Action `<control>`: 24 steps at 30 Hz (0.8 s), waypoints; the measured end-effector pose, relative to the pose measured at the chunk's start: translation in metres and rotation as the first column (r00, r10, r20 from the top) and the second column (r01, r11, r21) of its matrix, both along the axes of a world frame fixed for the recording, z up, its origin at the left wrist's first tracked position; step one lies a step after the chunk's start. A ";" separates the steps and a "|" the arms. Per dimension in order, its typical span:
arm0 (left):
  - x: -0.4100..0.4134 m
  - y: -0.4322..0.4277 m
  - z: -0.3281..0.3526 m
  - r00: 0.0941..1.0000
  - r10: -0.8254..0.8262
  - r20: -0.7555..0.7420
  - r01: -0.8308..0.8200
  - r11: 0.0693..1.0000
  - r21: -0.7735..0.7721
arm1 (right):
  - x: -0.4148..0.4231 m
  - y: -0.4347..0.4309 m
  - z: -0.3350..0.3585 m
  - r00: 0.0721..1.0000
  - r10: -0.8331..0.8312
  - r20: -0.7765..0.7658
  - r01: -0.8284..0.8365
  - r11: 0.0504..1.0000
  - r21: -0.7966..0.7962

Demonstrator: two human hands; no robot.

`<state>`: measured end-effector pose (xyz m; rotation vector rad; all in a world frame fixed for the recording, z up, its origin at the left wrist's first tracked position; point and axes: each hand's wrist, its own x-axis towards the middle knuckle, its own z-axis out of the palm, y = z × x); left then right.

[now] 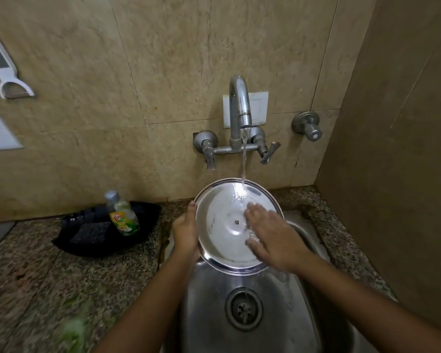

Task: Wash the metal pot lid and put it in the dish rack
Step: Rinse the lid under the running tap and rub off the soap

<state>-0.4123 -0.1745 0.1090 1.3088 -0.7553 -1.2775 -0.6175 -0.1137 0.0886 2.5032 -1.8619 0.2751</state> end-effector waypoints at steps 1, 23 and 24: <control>-0.001 0.002 -0.001 1.000 -0.025 0.012 0.025 1.000 -0.012 | -0.002 -0.009 0.000 0.998 -0.064 0.011 0.065 0.997 -0.043; 0.001 -0.017 0.029 0.897 -0.378 0.227 0.412 0.902 -0.127 | -0.001 -0.088 0.079 0.496 -0.036 0.867 -0.201 0.967 0.155; -0.003 -0.016 0.031 0.878 -0.400 0.261 0.443 0.887 -0.130 | 0.010 -0.089 0.081 0.581 0.023 0.814 -0.251 0.956 0.151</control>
